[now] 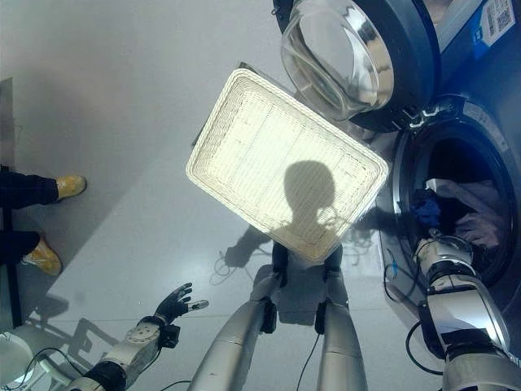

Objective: Put the clothes into the washing machine.

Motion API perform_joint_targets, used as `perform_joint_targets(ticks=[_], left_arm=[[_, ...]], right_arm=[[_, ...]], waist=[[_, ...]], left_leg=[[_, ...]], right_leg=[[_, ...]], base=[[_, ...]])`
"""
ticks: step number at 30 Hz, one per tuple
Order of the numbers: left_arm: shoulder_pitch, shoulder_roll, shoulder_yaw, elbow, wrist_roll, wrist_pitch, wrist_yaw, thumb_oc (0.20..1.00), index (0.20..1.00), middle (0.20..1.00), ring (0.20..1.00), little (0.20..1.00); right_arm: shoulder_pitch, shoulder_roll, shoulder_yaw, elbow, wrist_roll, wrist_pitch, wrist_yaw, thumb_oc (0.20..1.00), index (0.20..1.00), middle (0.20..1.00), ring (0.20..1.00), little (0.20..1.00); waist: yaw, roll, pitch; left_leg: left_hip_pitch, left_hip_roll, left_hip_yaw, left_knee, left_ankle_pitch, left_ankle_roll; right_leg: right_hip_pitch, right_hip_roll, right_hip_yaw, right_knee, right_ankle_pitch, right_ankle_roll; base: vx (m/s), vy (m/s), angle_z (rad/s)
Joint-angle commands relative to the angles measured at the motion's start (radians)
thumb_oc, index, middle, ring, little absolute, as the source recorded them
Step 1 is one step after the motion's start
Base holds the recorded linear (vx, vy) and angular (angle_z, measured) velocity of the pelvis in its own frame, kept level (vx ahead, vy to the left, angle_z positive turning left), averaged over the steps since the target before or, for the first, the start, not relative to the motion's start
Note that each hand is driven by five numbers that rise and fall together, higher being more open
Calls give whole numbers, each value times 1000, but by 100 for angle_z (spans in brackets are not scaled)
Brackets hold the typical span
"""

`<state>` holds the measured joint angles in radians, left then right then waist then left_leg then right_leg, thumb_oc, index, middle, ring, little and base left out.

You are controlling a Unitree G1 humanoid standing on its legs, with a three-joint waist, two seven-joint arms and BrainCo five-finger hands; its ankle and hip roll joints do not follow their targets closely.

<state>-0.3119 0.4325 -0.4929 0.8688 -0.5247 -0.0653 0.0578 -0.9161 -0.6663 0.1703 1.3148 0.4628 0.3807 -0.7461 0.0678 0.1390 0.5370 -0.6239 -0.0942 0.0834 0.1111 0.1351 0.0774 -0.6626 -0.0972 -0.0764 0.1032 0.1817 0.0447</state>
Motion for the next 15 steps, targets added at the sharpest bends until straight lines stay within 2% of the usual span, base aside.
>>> perform_joint_targets(ticks=[1,2,3,6,9,15], left_arm=[[19,16,17,16,13,1,-14,1000,1000,1000,1000,1000],[19,16,17,16,13,1,-14,1000,1000,1000,1000,1000],[18,31,26,9,11,16,-22,1000,1000,1000,1000,1000],[16,46,36,6,2,24,-33,1000,1000,1000,1000,1000],[12,50,51,5,7,40,-38,1000,1000,1000,1000,1000],[1,44,68,17,23,61,-34,1000,1000,1000,1000,1000]], right_arm=[[21,-128,119,61,-359,176,42,1000,1000,1000,1000,1000],[21,-128,119,61,-359,176,42,1000,1000,1000,1000,1000],[24,-131,176,65,-517,250,122,1000,1000,1000,1000,1000],[37,-138,195,50,-581,258,158,1000,1000,1000,1000,1000],[71,-131,203,10,-652,241,170,1000,1000,1000,1000,1000],[136,-94,207,-59,-673,177,151,1000,1000,1000,1000,1000]], waist=[[-4,52,-17],[-4,52,-17],[-6,38,-17],[-10,27,-17],[-14,16,-17],[-29,2,-17]], left_leg=[[19,-24,9,-48,-21,-54],[19,-24,9,-48,-21,-54],[27,-24,15,-55,-25,-55],[40,-22,18,-60,-28,-56],[47,-21,14,-57,-32,-52],[56,-21,10,-44,-38,-50]], right_leg=[[3,9,-76,33,-32,60],[3,9,-76,33,-32,60],[9,0,-76,-4,-5,72],[21,-3,-70,-24,9,78],[29,-3,-61,-16,3,79],[41,0,-45,-5,-7,77]], base=[[-49,41,0],[-39,44,-6],[-26,29,-9],[-30,33,-11],[-7,6,-1],[0,0,0]])
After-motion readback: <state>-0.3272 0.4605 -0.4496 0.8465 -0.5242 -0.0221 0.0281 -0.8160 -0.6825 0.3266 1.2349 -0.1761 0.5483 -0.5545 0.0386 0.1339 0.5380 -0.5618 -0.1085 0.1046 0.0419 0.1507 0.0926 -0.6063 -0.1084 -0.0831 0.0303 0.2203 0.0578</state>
